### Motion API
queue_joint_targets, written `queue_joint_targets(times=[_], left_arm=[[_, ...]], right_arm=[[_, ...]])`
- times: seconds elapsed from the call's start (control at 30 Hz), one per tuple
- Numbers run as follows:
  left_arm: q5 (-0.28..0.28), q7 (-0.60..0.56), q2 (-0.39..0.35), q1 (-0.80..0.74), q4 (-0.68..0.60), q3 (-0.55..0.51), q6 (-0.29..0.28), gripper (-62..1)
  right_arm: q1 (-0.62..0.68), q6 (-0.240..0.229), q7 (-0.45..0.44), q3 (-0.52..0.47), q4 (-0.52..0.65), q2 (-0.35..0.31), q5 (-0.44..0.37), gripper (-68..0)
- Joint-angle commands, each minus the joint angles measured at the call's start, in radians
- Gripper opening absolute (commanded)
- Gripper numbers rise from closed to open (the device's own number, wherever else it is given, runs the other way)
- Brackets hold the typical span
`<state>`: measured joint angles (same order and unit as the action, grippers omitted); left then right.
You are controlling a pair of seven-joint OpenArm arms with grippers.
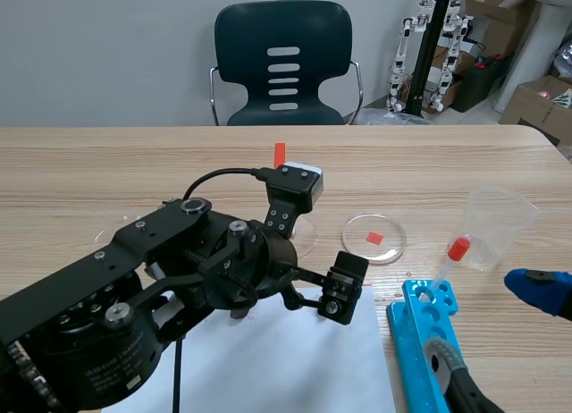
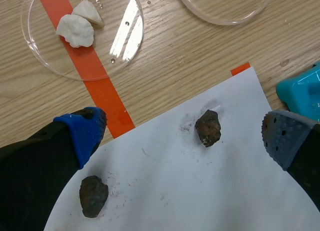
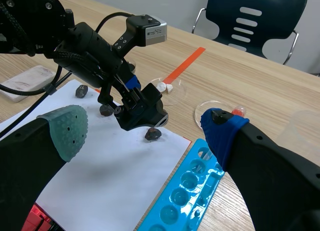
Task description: Return to the home posture
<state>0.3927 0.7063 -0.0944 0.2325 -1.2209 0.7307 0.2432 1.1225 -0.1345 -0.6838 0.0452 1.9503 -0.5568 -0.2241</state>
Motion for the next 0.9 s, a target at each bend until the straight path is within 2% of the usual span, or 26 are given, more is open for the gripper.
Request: queue_joint_targets(times=[0.0,0.7,0.77,0.87], left_arm=[[0.002,-0.007,0.008,0.008,-0.005,-0.003,0.002,1.4],[0.002,-0.018,0.008,-0.017,-0.005,-0.004,0.002,1.4],[0.002,-0.079,0.002,-0.02,-0.005,-0.003,-0.01,1.4],[0.002,-0.248,-0.033,-0.046,-0.02,-0.004,-0.088,1.4]], right_arm=[[-0.009,0.003,-0.019,-0.011,0.006,0.0,-0.003,-20.1],[-0.009,0.003,-0.019,-0.011,0.006,0.0,-0.003,-20.1],[-0.009,0.003,-0.019,-0.011,0.006,0.0,-0.003,-20.1],[-0.009,0.003,-0.019,-0.011,0.006,0.0,-0.003,-20.1]])
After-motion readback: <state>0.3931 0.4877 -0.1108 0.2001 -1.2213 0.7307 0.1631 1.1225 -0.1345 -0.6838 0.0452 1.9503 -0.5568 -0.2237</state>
